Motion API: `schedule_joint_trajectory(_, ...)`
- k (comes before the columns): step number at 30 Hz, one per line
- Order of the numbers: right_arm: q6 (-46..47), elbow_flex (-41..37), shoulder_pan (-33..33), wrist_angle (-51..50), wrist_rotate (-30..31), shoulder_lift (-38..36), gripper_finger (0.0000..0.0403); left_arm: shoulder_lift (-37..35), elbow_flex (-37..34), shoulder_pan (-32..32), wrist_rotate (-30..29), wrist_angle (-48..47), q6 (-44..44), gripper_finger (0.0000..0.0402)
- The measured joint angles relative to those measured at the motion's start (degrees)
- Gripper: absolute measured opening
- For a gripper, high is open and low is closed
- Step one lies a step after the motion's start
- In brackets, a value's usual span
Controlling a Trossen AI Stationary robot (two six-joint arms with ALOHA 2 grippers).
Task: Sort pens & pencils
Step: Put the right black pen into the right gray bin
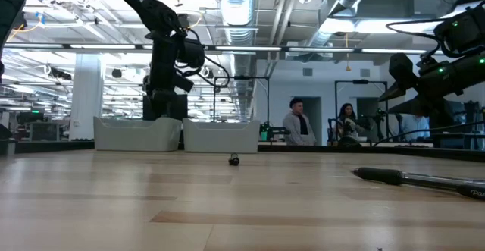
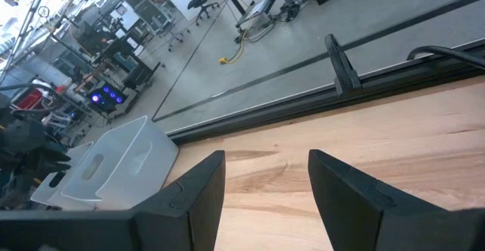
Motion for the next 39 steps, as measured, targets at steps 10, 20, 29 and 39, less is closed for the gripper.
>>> schedule_joint_trajectory(10,-0.01,0.0,-0.02,0.0,0.0,0.02,0.0212,-10.48,0.0,-0.43,3.35,-1.39,-6.07,0.0082)
schedule_joint_trajectory(20,-0.43,0.02,0.0,0.0,-0.2,0.02,0.0212,-20.99,0.02,-8.64,26.5,6.53,-15.2,0.0082)
schedule_joint_trajectory(29,3.22,0.02,0.0,2.4,-13.26,-0.09,0.0212,-21.67,0.04,-27.39,25.07,23.05,-15.29,0.0082)
schedule_joint_trajectory(39,3.02,4.44,1.78,2.51,-36.61,-0.09,0.0212,-23.22,0.09,-39.6,17.15,35.59,-13.89,0.0082)
